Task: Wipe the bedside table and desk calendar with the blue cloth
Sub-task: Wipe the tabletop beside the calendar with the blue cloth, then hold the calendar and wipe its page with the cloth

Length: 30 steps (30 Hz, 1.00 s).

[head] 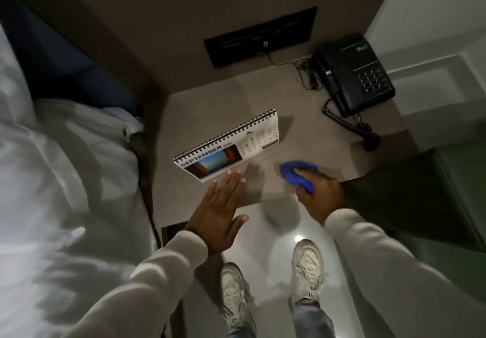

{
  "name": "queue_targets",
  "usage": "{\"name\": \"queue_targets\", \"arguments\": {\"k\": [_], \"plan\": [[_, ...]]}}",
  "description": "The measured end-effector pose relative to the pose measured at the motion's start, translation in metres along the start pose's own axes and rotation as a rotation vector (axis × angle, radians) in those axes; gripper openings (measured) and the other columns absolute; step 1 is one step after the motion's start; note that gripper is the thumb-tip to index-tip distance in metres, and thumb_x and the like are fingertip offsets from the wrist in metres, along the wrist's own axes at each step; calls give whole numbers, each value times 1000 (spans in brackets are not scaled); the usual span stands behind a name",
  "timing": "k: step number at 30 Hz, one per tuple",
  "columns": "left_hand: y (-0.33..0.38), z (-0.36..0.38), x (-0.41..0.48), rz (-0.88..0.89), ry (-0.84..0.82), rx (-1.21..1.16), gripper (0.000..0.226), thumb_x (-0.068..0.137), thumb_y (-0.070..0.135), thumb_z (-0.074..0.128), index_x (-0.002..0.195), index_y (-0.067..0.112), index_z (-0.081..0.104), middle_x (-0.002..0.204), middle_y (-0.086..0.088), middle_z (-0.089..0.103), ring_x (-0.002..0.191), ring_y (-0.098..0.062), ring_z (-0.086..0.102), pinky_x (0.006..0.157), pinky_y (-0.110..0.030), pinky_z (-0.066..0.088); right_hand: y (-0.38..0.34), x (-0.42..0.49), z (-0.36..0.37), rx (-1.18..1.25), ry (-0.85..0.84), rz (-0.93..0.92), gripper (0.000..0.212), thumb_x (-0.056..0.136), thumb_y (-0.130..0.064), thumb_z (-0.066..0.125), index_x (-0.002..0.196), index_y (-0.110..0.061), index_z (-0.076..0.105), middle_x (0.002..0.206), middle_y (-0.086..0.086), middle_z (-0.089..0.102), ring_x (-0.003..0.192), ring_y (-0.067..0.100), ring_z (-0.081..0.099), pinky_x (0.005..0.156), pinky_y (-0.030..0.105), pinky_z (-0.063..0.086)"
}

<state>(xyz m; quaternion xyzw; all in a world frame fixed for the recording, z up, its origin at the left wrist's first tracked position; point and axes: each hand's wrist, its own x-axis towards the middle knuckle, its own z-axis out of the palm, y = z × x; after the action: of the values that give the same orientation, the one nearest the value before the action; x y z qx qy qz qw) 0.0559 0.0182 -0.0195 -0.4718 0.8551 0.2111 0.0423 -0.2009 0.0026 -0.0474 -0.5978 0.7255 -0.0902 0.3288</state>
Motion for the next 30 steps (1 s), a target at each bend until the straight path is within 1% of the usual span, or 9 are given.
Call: {"name": "queue_targets", "arguments": {"k": [2,4,8,12,16,19,23,27,30], "plan": [[-11,-22,-4,65,83,79,70,96,47,26,152,6,16,162,-14,13,151,-32,9,120,-53,14,-15,-12,14,226,137,-9,41,87,-10,66,128,-14,62,120,13,71,105,30,67,94,14,41],[-24,-45,1,106,161,128,69,96,44,29,151,7,14,161,-17,15,151,-33,10,120,-53,13,-33,-23,29,439,237,27,41,89,-9,65,129,-15,60,113,7,71,91,11,66,85,-6,35],[-55,-82,38,192,159,162,76,95,53,24,152,7,6,162,-14,3,151,-32,2,122,-48,8,-67,-26,55,751,409,95,42,93,-19,64,134,-19,56,113,-8,67,96,-7,61,91,2,44],[-82,-94,80,408,53,397,81,92,58,25,152,8,2,162,-14,0,150,-32,2,121,-47,10,-77,-14,78,914,541,122,45,93,-21,63,137,-20,52,106,-41,54,97,-29,53,85,-5,42],[-98,-98,95,486,30,434,79,93,55,26,153,7,6,163,-17,6,151,-33,4,122,-47,12,-82,-9,95,949,600,132,47,95,-27,59,141,-28,46,118,-32,55,103,-20,56,101,22,50],[-108,-104,103,504,26,401,81,93,56,26,153,7,4,164,-15,4,152,-30,1,123,-43,8,-89,0,100,897,662,57,47,97,-24,57,142,-27,43,138,-5,58,122,8,58,106,36,51],[-121,-112,115,488,-7,359,84,91,61,24,153,9,0,164,-11,-1,152,-25,-5,123,-48,11,-104,21,107,813,812,-53,46,97,-19,56,141,-16,41,146,17,50,138,26,47,112,41,45],[-131,-115,123,502,-30,310,87,90,62,30,154,14,-5,165,-8,-5,152,-23,-8,120,-57,17,-127,46,129,746,851,-8,44,95,-20,58,137,-7,50,151,19,43,141,29,42,112,44,44],[-136,-117,127,519,-37,256,90,89,60,36,154,10,-2,165,-11,-4,152,-25,-8,119,-59,17,-148,46,160,698,729,19,46,98,-33,47,142,-21,45,158,11,33,146,24,29,116,52,37]]}}
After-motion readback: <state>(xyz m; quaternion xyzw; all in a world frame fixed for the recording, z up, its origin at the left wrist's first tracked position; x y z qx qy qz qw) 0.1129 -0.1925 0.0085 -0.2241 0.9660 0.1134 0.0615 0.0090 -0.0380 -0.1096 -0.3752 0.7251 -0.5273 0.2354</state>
